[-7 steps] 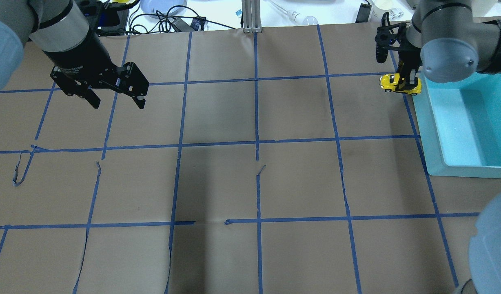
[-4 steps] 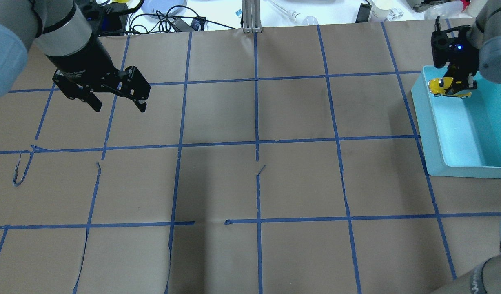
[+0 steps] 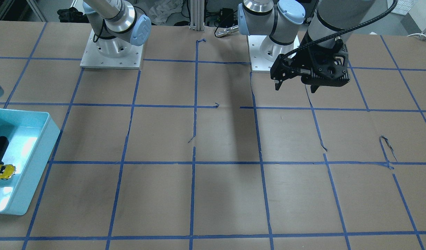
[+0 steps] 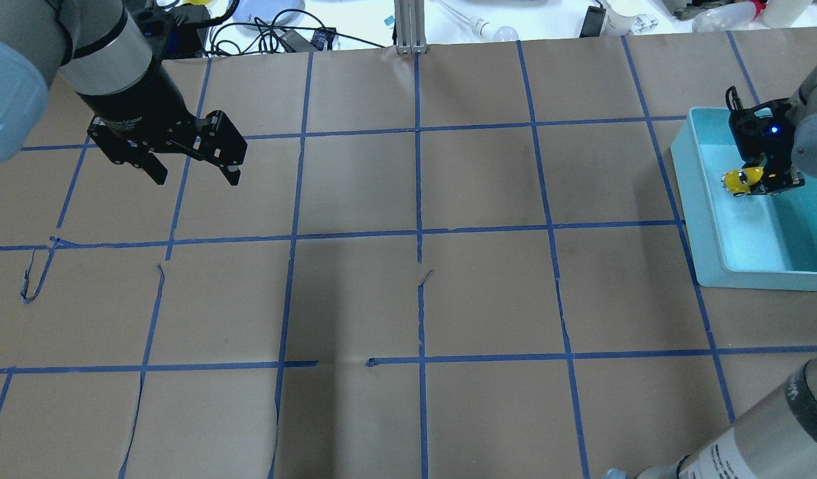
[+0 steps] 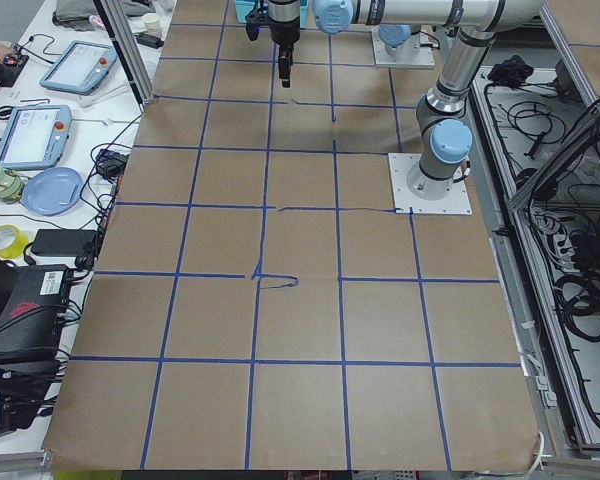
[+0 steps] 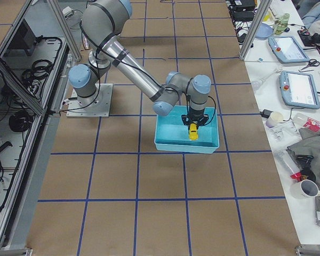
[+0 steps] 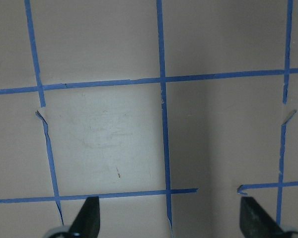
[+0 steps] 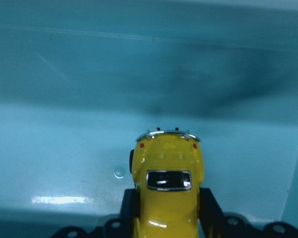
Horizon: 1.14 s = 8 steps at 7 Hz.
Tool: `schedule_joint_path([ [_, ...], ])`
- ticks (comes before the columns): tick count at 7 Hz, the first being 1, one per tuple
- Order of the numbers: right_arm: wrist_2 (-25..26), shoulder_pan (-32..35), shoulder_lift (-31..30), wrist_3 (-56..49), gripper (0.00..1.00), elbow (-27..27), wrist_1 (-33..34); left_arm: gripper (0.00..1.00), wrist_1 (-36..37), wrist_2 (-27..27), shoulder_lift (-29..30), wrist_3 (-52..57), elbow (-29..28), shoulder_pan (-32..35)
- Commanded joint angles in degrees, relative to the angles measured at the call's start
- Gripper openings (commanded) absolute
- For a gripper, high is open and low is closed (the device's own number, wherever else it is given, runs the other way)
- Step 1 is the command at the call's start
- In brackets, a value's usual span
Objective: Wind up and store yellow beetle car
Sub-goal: 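Carry the car over the blue bin and lower it inside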
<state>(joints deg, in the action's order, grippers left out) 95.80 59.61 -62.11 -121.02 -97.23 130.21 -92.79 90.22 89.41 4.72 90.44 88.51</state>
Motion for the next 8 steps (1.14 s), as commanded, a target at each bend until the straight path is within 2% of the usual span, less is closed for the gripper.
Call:
schedule_joint_path([
  [1,-0.35,-0.20,0.50,-0.27,0.19,-0.51,0.31,1.00,-0.02,-0.13,0.06,-0.24,0.00,0.08],
  [2,-0.18,-0.20,-0.11,0.52,0.95,-0.42,-0.48,1.00,0.07,-0.13,-0.03,-0.24,0.00,0.08],
  [3,-0.27,-0.20,-1.33,0.87,1.00,0.54,-2.49,1.00,0.15,-0.31,-0.03,-0.50,0.00,0.08],
  [6,-7.28,0.33,-12.03,7.71,1.00,3.61,-14.50,1.00,0.24,-0.22,-0.03,-0.33,-0.09,0.08],
  [7,-8.00,0.76,-15.81,15.74,1.00,5.28,-21.34,1.00,0.24,-0.22,-0.03,-0.41,-0.09,0.08],
  [8,-7.22,1.64,-19.76,29.22,1.00,6.68,-26.19,1.00,0.24,-0.22,-0.03,-0.24,-0.09,0.08],
])
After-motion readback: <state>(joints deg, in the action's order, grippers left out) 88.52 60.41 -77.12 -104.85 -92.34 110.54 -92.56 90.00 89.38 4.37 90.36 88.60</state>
